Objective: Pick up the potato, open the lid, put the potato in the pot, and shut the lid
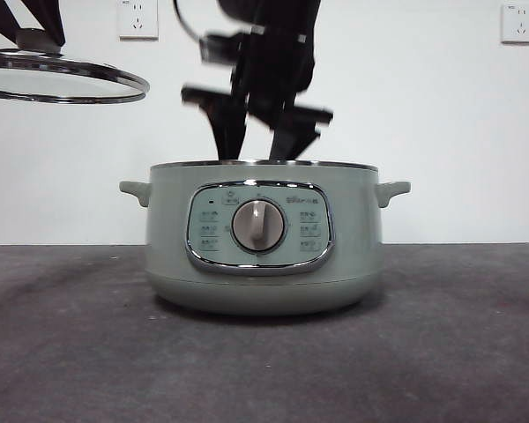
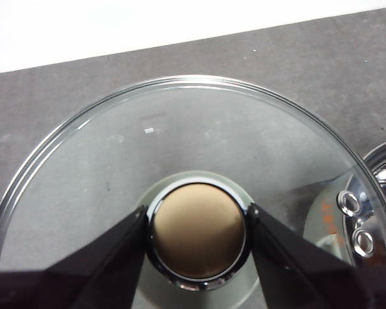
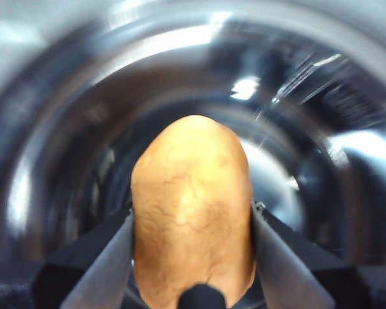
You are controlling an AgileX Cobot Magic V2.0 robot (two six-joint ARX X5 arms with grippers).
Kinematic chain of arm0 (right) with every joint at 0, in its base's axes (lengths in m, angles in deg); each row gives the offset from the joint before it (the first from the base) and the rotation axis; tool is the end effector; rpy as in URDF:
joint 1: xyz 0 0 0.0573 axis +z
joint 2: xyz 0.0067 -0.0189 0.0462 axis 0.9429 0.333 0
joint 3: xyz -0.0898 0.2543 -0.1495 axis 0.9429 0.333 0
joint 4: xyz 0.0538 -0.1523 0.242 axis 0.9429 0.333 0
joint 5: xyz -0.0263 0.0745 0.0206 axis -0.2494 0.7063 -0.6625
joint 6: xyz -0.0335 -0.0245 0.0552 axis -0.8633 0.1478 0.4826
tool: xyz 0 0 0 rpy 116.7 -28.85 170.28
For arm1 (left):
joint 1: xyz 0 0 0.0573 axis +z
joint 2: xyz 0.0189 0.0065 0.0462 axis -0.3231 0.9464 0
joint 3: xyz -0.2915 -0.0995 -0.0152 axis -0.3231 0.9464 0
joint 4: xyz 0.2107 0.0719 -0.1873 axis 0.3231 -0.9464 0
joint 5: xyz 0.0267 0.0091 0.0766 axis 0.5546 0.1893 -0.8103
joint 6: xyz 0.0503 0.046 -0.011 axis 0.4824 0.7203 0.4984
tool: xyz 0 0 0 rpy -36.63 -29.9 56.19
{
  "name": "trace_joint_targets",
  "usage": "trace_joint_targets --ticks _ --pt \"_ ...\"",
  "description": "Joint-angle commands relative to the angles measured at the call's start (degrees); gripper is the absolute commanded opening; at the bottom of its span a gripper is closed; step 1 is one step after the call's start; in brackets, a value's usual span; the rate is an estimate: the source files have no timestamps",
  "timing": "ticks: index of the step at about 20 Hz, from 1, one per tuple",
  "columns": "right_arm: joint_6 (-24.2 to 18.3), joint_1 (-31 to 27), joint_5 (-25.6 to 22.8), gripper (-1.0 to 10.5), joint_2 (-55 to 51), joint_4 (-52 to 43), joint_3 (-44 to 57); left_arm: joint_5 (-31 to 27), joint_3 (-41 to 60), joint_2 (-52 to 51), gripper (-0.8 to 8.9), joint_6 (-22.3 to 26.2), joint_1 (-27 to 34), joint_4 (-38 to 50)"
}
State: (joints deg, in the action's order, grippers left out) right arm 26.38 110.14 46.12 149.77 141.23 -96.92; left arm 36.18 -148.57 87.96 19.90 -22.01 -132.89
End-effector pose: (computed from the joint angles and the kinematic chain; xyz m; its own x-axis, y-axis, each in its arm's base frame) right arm 0.4054 0.3309 0.2797 0.3960 0.2421 -0.8858 -0.5643 0.8251 -0.0267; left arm 0.3617 -0.0240 0.4419 0.7969 -0.1219 -0.5917 0.1594 0.9871 0.0114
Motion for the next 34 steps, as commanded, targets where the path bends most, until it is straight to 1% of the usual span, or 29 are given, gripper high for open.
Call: trace_joint_targets --ticks 1,3,4,5,6,7,9,11,14,17,19,20,23,27,30,34 --pt "-0.7 0.1 1.9 0.0 2.5 0.5 -0.3 0.5 -0.6 -0.6 -0.09 0.7 0.0 2.2" --pt "-0.5 0.1 1.9 0.3 3.3 1.6 -0.3 0.5 -0.6 -0.6 -0.09 0.7 0.0 2.3" --pt "-0.4 0.1 1.9 1.6 3.5 1.9 -0.3 0.5 -0.6 -0.6 -0.09 0.7 0.0 2.2" --pt "-0.4 0.1 1.8 3.7 3.6 2.1 -0.3 0.6 -0.5 -0.6 -0.09 0.7 0.0 2.2" --pt "-0.5 0.1 1.6 5.2 3.6 2.4 -0.3 1.9 -0.5 -0.6 -0.09 0.7 0.0 1.9" --pt "-0.4 0.1 0.7 5.8 3.6 2.6 -0.4 3.2 -0.5 -0.6 -0.09 0.6 0.0 1.5" --pt "0.3 0.1 0.3 5.8 2.2 4.3 -1.8 3.5 -0.5 -0.6 -0.09 0.5 -0.2 1.1" --pt "0.4 0.6 -0.2 5.8 -1.2 8.0 -3.1 3.5 -0.5 -0.6 -0.09 0.0 -0.9 0.7" --pt "0.4 0.9 -4.2 6.1 -9.2 14.1 -3.1 3.5 -0.5 -0.6 -0.09 -1.8 -3.2 0.5" --pt "0.8 0.9 -7.3 6.1 -18.6 20.2 -2.8 3.4 -0.5 -0.6 -0.09 -2.9 -8.7 0.4" --pt "0.7 0.9 -7.7 6.1 -23.4 24.5 -2.8 3.4 -0.5 0.2 -0.09 -4.1 -13.0 0.4" --pt "0.6 0.9 -7.6 6.1 -25.8 24.8 -2.3 3.2 -0.5 0.7 -0.09 -4.5 -15.2 0.4" --pt "0.7 0.9 -7.6 6.1 -34.1 24.9 3.0 3.0 -0.5 3.2 -0.09 -5.2 -21.1 0.5" --pt "2.1 0.9 -7.8 6.1 -47.4 24.9 15.8 3.0 -0.5 6.8 -0.09 -4.6 -26.4 0.9" --pt "5.2 0.9 -7.8 6.1 -56.6 24.8 23.9 3.0 -0.5 8.5 -0.09 -4.7 -28.2 1.4" --pt "9.4 0.9 -7.1 6.0 -64.9 24.8 30.6 3.4 -0.5 11.7 -0.09 -5.6 -29.9 2.0"
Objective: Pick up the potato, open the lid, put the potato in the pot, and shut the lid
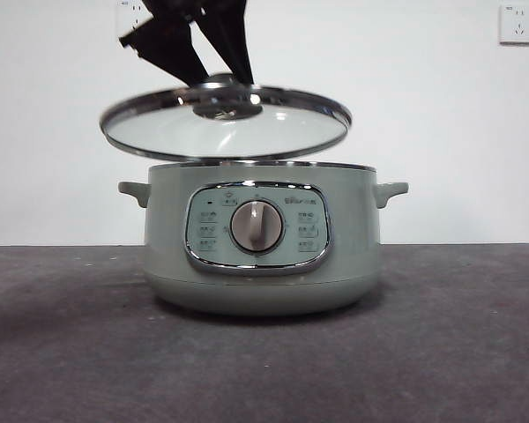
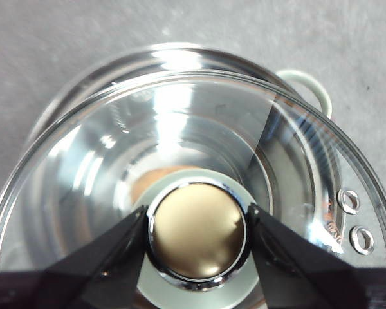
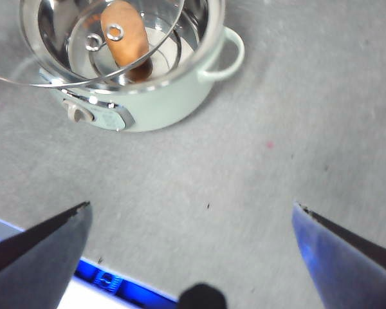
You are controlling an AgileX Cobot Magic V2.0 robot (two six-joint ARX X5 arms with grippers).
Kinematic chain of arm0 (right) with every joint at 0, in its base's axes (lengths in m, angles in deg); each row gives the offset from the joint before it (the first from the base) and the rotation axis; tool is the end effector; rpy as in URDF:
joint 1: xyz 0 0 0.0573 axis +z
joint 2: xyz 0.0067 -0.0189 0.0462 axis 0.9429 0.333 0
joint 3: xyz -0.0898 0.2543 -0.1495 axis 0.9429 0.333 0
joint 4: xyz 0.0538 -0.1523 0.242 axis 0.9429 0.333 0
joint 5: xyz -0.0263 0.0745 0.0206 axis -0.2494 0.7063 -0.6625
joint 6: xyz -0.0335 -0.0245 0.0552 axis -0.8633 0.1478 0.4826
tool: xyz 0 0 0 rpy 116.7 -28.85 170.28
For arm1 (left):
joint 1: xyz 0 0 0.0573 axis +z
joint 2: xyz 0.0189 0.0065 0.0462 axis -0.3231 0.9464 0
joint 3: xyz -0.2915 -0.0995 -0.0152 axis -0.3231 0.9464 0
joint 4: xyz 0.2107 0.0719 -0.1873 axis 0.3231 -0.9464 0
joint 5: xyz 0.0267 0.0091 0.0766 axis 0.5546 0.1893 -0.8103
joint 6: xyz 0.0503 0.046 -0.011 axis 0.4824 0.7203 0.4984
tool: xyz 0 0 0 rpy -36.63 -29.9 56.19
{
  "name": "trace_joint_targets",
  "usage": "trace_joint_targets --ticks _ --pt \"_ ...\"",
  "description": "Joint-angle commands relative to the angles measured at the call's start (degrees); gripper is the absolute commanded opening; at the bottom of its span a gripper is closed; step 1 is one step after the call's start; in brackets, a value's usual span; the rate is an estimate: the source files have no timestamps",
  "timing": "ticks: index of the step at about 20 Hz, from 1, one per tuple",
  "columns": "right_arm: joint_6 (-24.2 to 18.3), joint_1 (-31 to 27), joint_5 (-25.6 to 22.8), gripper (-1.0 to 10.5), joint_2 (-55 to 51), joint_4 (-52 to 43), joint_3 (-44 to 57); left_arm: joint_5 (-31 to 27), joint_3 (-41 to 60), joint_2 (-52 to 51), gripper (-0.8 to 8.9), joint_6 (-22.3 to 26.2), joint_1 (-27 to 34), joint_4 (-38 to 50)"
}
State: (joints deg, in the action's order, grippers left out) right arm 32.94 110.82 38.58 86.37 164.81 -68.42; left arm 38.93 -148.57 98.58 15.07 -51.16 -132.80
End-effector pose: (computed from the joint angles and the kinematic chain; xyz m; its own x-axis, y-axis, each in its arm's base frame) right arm 0.1258 0.0933 0.4510 0.5950 0.2470 -0.7649 -0.4229 0.9055 -0.0366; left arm 0.3506 -0.2294 0.3733 0.5055 -0.4682 -0.7248 0.5947 0.7977 -0.1005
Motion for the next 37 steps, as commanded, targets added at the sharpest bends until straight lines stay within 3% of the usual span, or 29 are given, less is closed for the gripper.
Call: trace_joint_targets --ticks 1,10,19,26,27,28,30,31,37 --pt "3.1 0.2 0.5 6.0 -2.8 1.2 3.3 0.6 -0.5 1.9 -0.09 -0.8 -1.1 2.6" --pt "3.5 0.2 0.7 6.0 -5.5 1.3 6.3 -1.0 -0.5 7.9 -0.09 -0.7 -1.7 5.7" --pt "2.8 0.2 0.6 6.0 -5.5 1.3 6.3 -3.4 -0.5 9.4 -0.08 6.4 -1.6 9.0" --pt "2.8 0.2 0.8 6.0 -5.5 1.3 6.3 -2.1 -0.5 9.4 0.03 8.5 -1.4 8.5" --pt "2.8 0.2 0.8 6.0 -5.5 1.3 6.3 -2.1 -0.5 9.4 0.59 8.2 -1.4 8.5" --pt "2.8 0.2 0.8 6.0 -5.5 1.3 6.3 -2.1 -0.5 9.3 2.24 7.7 -1.4 8.5" --pt "2.8 0.2 0.8 6.0 -5.5 1.3 6.3 -1.4 -0.5 7.9 6.7 6.6 -1.4 7.5" --pt "2.8 0.2 0.8 6.0 -5.5 1.3 6.3 -0.6 -0.5 6.8 7.25 6.6 -1.4 6.8" --pt "2.8 0.2 0.8 6.0 -5.5 1.3 6.3 -0.6 -0.5 -7.2 7.23 3.9 -1.4 -2.2"
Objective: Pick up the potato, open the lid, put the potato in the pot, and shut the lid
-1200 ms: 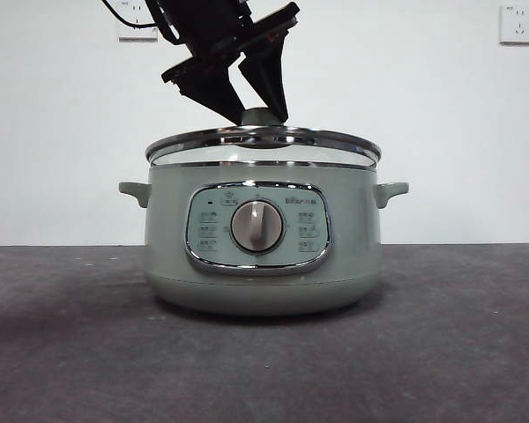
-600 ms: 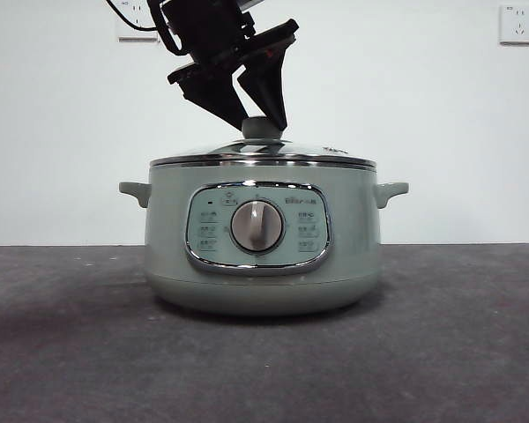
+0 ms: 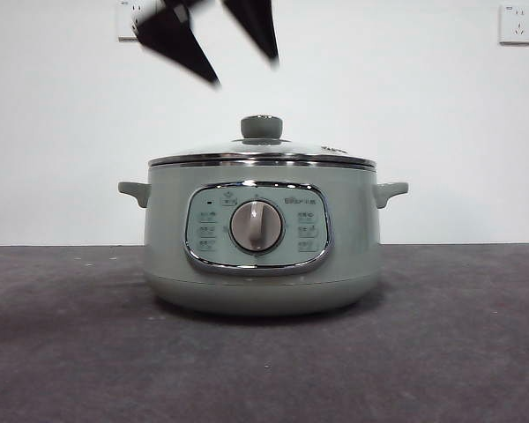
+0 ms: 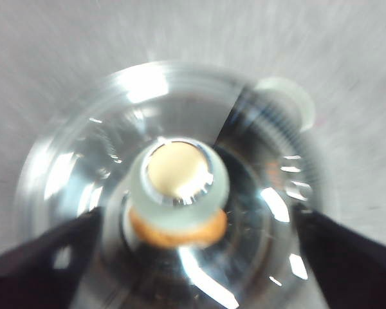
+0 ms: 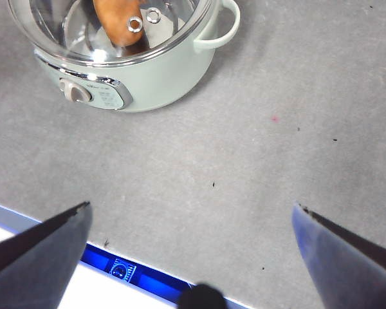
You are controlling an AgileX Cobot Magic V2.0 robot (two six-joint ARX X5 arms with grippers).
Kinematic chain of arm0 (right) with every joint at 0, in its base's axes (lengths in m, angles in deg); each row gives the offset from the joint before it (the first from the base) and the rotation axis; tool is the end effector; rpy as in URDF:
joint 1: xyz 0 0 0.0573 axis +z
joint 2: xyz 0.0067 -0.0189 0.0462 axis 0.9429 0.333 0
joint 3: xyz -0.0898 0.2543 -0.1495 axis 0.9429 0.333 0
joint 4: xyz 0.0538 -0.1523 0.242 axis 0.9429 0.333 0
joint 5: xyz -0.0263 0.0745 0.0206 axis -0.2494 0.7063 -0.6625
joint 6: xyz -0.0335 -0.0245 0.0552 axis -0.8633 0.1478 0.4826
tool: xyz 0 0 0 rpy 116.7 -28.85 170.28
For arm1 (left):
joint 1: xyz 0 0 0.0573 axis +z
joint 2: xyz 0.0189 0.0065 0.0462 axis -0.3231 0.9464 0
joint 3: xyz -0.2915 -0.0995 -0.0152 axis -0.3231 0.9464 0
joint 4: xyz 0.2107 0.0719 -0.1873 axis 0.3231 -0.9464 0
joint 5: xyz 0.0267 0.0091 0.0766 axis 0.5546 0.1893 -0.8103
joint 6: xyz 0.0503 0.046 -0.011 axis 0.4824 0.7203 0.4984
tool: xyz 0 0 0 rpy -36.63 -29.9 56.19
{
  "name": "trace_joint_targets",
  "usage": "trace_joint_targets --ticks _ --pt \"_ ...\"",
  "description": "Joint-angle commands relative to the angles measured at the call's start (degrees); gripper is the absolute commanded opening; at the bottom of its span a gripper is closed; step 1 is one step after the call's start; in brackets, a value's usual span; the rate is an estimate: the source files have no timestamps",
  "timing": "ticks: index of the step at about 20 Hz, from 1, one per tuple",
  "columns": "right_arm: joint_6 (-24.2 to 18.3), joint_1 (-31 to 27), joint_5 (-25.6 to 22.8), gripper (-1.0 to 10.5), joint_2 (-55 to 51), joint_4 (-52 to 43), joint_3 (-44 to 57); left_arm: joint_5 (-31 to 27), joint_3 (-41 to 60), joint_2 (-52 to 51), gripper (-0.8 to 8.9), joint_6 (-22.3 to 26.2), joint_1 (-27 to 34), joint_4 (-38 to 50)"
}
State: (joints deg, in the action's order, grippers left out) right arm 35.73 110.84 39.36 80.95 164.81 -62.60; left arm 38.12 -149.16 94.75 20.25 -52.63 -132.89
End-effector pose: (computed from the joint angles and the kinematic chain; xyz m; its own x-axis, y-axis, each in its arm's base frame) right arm 0.1077 0.0789 0.4320 0.5834 0.2549 -0.7712 -0.3972 0.9177 0.0029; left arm 0.3293 -0.2273 0.4030 0.5460 -0.4993 -0.6727 0.6624 0.7489 -0.0182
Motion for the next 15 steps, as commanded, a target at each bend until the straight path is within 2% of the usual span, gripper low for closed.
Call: trace_joint_targets --ticks 1,5,9,13,14,15 --pt "0.0 0.2 0.0 6.0 -0.1 1.3 0.5 0.2 0.1 -6.4 7.23 -2.0 0.0 -4.9" --pt "0.2 0.2 0.0 6.0 0.0 1.3 0.5 -0.2 0.1 -16.4 7.23 -3.0 -1.0 -17.7" --pt "0.2 0.2 0.0 6.0 0.0 1.2 0.5 -0.5 0.1 -23.1 7.23 -3.8 -2.3 -24.0" --pt "0.2 0.2 -0.2 5.9 0.0 1.3 0.5 -1.4 0.1 -25.7 7.05 -3.9 -2.3 -29.6" --pt "-0.1 0.2 -0.2 5.2 0.0 1.2 0.5 -2.4 0.1 -25.7 5.59 -3.6 -2.3 -30.5" --pt "-0.7 0.2 0.3 0.7 0.0 1.3 0.5 -2.4 0.1 -25.8 2.09 -2.3 -2.3 -30.5"
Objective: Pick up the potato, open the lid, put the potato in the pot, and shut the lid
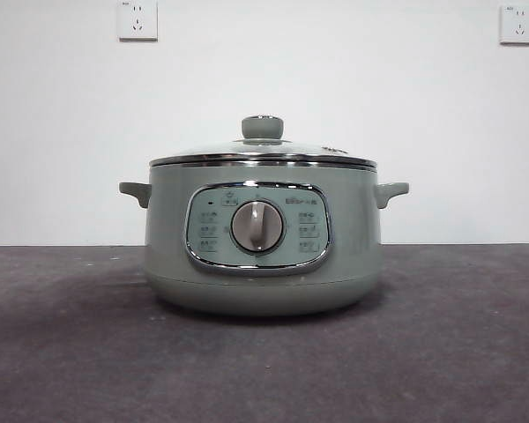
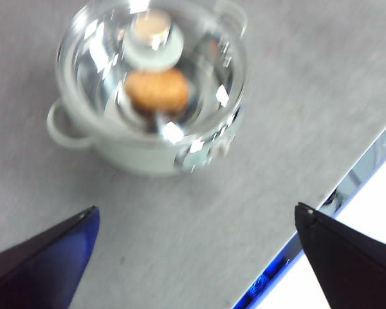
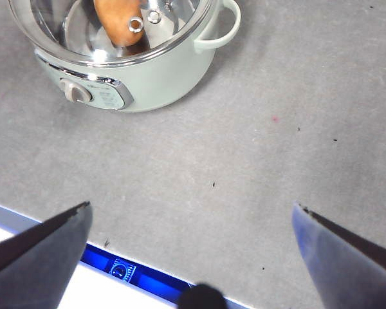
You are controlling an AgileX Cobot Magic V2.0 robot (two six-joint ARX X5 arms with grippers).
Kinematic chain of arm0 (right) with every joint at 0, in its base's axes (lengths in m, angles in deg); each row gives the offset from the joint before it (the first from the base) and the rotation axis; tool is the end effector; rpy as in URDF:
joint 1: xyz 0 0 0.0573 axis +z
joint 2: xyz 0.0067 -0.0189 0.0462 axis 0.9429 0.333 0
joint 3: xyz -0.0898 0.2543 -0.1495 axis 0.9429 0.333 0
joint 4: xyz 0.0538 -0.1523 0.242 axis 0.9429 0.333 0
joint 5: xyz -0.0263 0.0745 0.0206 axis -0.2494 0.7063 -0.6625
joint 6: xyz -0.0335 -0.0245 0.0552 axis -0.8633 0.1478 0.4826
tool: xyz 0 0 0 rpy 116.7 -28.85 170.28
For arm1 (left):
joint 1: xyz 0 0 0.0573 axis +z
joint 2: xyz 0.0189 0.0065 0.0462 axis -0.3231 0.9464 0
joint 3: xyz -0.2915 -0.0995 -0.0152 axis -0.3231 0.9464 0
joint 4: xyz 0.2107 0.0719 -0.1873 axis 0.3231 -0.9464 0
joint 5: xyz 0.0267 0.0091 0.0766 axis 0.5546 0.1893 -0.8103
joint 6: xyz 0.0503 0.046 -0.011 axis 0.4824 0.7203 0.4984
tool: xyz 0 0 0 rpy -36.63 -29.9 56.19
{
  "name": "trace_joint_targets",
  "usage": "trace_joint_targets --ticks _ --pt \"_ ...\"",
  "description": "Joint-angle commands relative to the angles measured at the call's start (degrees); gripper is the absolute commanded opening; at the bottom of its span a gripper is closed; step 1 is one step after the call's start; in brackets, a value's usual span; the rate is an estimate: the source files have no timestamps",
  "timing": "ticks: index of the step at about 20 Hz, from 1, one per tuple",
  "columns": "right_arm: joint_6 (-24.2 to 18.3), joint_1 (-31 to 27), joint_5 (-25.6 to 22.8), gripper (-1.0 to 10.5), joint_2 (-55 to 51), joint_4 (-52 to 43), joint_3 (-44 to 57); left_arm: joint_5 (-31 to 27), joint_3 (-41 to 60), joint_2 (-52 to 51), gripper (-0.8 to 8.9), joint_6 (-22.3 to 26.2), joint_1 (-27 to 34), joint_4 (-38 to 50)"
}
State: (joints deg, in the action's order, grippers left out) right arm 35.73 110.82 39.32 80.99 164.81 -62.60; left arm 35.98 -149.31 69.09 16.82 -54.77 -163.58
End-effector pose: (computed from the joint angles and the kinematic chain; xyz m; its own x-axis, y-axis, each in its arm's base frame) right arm 0.1079 0.0790 0.4319 0.5834 0.2538 -0.7715 -0.3965 0.9180 0.0022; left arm 0.1589 -0.1199 0.4853 0.5022 -0.4555 -0.7350 0.6361 0.7704 -0.0428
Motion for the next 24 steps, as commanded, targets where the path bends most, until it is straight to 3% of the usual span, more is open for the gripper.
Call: trace_joint_targets --ticks 1,16,17,18,20,22,24 --pt "-1.9 0.2 0.7 0.3 0.0 1.1 0.5 -0.4 0.2 -0.2 0.13 2.7 -0.2 0.2" --pt "-1.5 0.2 0.5 0.0 0.0 1.2 0.5 1.5 0.2 0.9 -0.02 1.0 1.2 1.8" --pt "-1.4 0.2 0.5 0.0 0.0 1.2 0.5 -1.2 0.3 0.1 -0.01 12.9 3.5 2.4" --pt "-1.5 0.2 0.5 0.0 0.0 1.2 0.5 -0.9 0.8 -0.8 -0.01 17.1 6.0 2.9" --pt "-1.4 0.2 0.5 0.0 0.0 1.2 0.5 6.5 5.6 -4.8 -0.01 18.3 11.4 9.1" --pt "-1.5 0.2 0.5 0.0 0.0 1.2 0.5 15.2 16.0 -11.7 -0.01 16.3 17.9 20.5" --pt "-1.5 0.2 0.5 0.0 0.3 1.2 0.5 16.8 31.0 -20.6 -0.01 11.6 24.0 34.9"
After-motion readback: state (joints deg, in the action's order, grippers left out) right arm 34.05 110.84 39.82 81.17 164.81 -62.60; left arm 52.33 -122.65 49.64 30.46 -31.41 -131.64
